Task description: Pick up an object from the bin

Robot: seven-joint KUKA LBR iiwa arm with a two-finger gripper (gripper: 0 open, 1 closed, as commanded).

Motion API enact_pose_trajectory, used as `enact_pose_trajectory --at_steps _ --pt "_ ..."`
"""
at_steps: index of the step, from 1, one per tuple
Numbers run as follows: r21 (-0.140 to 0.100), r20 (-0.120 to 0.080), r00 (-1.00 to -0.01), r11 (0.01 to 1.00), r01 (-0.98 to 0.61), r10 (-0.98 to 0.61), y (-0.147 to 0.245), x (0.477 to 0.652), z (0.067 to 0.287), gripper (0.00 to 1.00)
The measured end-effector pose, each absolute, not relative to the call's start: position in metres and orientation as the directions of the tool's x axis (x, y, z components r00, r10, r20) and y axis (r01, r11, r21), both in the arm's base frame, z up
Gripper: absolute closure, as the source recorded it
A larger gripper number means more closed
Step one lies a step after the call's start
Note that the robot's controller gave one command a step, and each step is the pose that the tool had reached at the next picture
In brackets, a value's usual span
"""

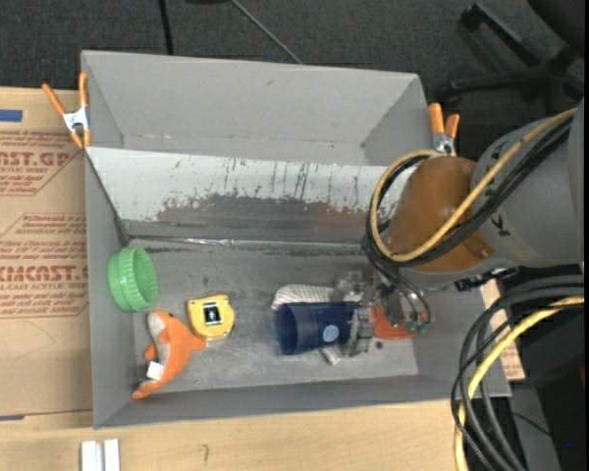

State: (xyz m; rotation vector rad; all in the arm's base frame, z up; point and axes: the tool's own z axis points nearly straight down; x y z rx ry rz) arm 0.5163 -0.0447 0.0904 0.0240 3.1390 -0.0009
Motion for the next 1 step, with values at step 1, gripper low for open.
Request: enact_pose_trajectory --at_steps 1 --pt "-0.001 -0.003 -1.0 1.0 0.015 0.015 -0.0446 0.5163 0.0904 1.0"
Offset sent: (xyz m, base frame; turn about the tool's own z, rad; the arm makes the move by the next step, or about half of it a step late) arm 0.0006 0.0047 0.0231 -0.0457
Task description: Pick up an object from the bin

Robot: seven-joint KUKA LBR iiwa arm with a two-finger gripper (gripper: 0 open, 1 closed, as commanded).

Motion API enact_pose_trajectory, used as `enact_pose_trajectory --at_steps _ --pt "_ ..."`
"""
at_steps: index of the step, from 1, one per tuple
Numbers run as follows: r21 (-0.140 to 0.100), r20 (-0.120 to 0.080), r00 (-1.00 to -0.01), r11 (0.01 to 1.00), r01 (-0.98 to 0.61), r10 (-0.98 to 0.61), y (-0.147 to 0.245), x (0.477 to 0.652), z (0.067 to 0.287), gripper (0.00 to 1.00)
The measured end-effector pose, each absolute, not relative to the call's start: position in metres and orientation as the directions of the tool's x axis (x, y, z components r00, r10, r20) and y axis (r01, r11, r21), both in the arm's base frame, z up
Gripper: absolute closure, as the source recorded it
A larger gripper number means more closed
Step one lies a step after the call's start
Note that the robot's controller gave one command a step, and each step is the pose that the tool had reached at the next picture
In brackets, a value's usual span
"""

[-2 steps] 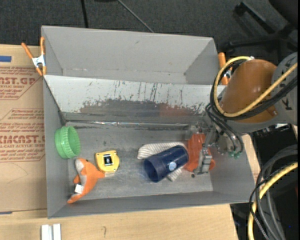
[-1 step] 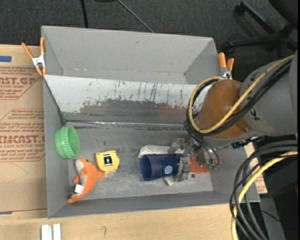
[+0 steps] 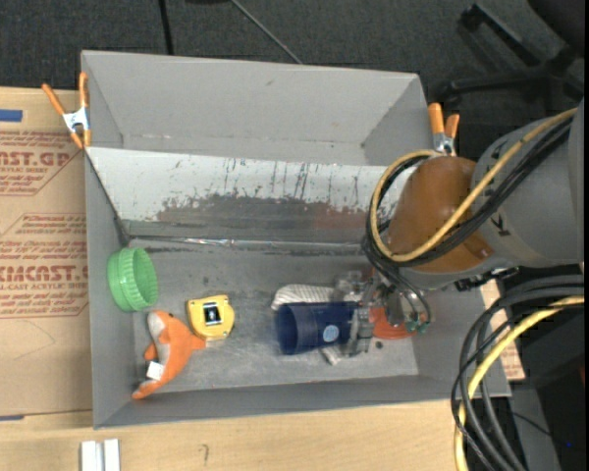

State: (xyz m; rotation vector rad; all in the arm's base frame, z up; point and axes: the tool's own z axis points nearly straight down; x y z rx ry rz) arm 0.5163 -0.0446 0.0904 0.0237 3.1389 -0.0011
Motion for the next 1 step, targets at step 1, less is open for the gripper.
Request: enact_pose_trajectory --at_steps 1 --pt "-0.001 0.0 -1.0 1.0 -0.008 -0.008 -0.0421 0.5161 0.1021 1.0"
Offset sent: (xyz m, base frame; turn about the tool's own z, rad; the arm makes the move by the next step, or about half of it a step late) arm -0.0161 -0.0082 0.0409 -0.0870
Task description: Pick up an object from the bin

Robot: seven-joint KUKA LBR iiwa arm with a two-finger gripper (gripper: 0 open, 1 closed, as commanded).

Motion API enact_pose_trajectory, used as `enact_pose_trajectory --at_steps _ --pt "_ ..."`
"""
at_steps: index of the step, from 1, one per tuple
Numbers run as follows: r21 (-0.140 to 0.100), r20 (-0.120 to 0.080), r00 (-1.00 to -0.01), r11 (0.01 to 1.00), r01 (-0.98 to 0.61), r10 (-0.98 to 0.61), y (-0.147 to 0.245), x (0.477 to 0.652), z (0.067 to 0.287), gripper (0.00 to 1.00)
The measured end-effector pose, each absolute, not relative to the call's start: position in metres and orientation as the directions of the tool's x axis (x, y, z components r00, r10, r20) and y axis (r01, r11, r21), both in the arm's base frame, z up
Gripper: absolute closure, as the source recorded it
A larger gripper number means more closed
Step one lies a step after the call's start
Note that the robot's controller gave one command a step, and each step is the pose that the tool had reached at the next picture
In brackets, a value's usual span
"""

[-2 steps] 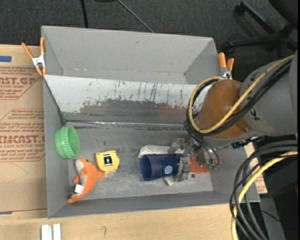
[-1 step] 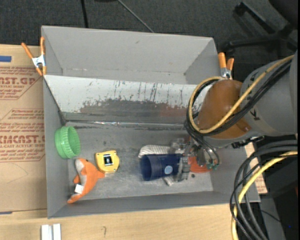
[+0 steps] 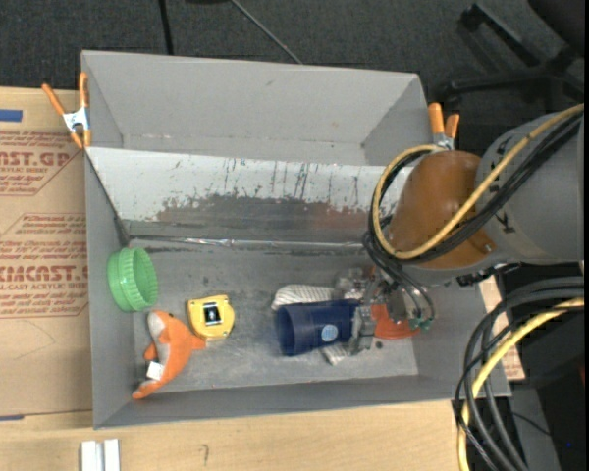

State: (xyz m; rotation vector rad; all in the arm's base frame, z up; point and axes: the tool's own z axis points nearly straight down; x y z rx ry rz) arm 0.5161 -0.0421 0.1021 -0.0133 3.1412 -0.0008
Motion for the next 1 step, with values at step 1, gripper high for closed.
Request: enact_pose_trajectory --at_steps 1 --pt "0.0 0.0 -0.998 0.998 -0.066 -0.066 -0.0498 0.5029 0.1263 1.0"
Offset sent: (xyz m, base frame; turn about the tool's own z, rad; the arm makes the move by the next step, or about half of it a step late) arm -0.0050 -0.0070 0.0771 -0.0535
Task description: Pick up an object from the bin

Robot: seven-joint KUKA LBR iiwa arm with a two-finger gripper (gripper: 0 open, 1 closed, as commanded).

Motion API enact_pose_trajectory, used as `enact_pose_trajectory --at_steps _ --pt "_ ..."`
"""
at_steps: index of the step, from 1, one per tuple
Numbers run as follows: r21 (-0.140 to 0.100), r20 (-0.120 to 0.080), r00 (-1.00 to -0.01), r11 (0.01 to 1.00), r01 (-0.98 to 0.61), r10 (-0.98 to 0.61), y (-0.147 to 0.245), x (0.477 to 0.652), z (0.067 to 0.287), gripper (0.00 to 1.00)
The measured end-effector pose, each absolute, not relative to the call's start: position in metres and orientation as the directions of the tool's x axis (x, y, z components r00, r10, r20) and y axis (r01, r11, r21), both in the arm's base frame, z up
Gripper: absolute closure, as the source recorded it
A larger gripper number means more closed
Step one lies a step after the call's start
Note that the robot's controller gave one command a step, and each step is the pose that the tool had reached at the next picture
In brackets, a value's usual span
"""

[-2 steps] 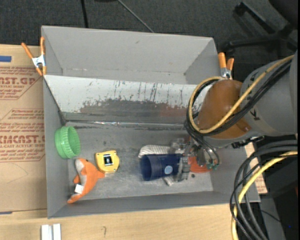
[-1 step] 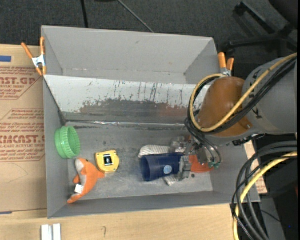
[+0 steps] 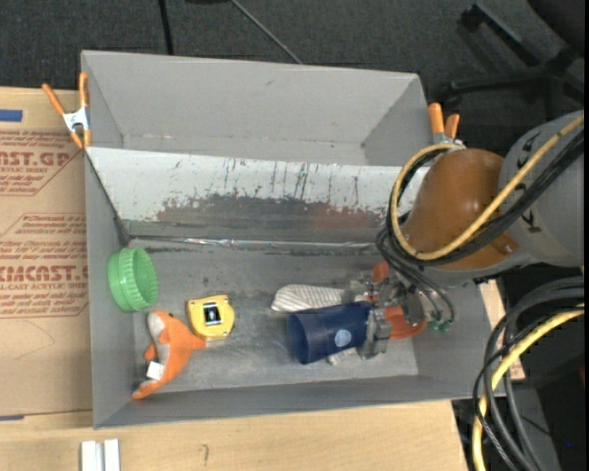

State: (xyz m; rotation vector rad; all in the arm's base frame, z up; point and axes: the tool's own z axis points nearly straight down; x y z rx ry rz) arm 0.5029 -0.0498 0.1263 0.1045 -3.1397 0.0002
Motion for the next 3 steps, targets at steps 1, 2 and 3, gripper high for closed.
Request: enact_pose_trajectory --at_steps 1,2,3 --pt "0.0 0.001 -0.998 0.998 -0.064 -0.064 -0.049 0.509 0.173 1.0" --pt "0.0 0.0 -0.999 0.999 -0.052 -0.052 -0.064 0.507 0.224 1.0" --pt "-0.002 -0.003 -0.999 0.999 -0.049 -0.049 -0.066 0.508 0.232 1.0"
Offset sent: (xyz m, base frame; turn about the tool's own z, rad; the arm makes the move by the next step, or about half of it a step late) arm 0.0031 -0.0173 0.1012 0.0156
